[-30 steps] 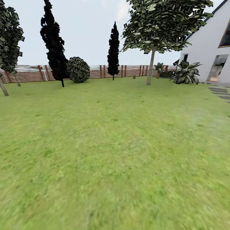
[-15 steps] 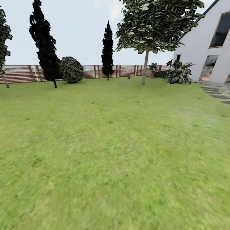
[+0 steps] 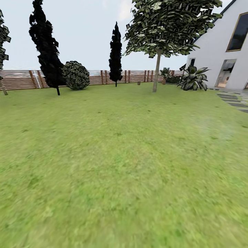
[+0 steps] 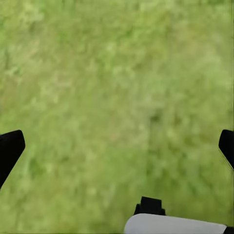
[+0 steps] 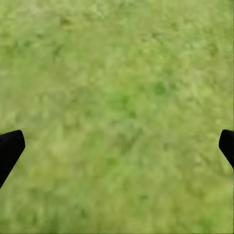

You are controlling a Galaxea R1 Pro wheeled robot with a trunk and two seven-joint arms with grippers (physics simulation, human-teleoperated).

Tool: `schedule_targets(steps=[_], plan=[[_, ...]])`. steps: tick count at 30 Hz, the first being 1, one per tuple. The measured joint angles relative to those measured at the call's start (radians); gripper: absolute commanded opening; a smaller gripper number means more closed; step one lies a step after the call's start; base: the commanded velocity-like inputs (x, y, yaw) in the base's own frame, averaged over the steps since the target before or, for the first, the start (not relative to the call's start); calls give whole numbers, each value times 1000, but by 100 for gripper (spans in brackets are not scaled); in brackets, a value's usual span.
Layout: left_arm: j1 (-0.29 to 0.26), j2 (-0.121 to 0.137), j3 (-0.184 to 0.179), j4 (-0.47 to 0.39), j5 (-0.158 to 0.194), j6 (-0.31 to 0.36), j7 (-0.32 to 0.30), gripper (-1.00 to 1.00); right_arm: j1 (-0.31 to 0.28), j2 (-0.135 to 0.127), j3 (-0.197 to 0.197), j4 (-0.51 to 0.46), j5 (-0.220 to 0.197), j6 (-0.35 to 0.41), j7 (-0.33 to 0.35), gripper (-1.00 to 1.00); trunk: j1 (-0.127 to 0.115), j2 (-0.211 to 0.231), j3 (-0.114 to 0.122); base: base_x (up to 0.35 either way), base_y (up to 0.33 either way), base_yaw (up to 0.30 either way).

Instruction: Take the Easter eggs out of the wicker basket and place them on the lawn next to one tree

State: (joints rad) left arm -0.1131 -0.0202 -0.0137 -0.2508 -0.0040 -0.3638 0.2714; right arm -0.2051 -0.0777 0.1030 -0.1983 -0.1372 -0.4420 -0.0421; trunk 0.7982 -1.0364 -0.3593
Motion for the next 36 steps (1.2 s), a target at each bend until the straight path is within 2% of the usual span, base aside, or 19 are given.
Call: schedule_targets(steps=[36], plan=[[0, -4, -1, 0, -1, -2, 0, 100, 0, 2, 0, 0, 2, 0, 0, 100, 0, 0, 0, 334, 0, 0]])
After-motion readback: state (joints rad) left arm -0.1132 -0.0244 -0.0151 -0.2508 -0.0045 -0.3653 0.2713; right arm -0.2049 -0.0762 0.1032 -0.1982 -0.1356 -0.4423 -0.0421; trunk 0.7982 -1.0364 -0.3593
